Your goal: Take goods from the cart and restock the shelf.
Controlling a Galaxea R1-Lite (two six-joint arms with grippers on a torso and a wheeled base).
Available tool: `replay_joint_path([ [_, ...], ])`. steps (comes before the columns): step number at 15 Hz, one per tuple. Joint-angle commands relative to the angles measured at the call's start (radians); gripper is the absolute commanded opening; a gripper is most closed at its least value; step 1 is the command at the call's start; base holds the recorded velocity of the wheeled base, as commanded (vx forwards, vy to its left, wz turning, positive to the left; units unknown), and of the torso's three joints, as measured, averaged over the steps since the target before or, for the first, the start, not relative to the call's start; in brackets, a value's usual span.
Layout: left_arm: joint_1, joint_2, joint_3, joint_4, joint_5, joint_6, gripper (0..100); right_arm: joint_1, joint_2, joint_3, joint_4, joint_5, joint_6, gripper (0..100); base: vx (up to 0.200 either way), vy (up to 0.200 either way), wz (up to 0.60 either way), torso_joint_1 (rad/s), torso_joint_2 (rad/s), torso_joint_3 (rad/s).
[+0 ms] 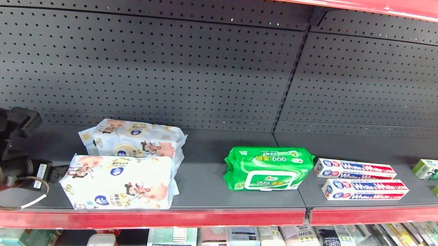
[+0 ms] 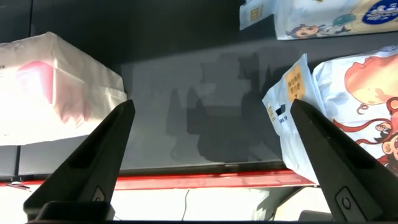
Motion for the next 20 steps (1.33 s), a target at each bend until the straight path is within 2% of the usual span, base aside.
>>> replay_joint_path([
  [1,-0.003,-0.001,0.0,0.0,0.001,0.0,100,0.0,0.001,0.0,0.0,0.0,0.0,100,0.0,0.0,0.0,0.0,0.0,0.0],
  [16,-0.013,-0.012,0.003,0.0,0.002,0.0,100,0.0,0.001,0.0,0.0,0.0,0.0,100,0.0,0.0,0.0,0.0,0.0,0.0],
  [20,0.005,-0.141,0.04,0.013,0.001,0.005,100,0.0,0.001,0.0,0.0,0.0,0.0,100,0.0,0.0,0.0,0.0,0.0,0.0],
])
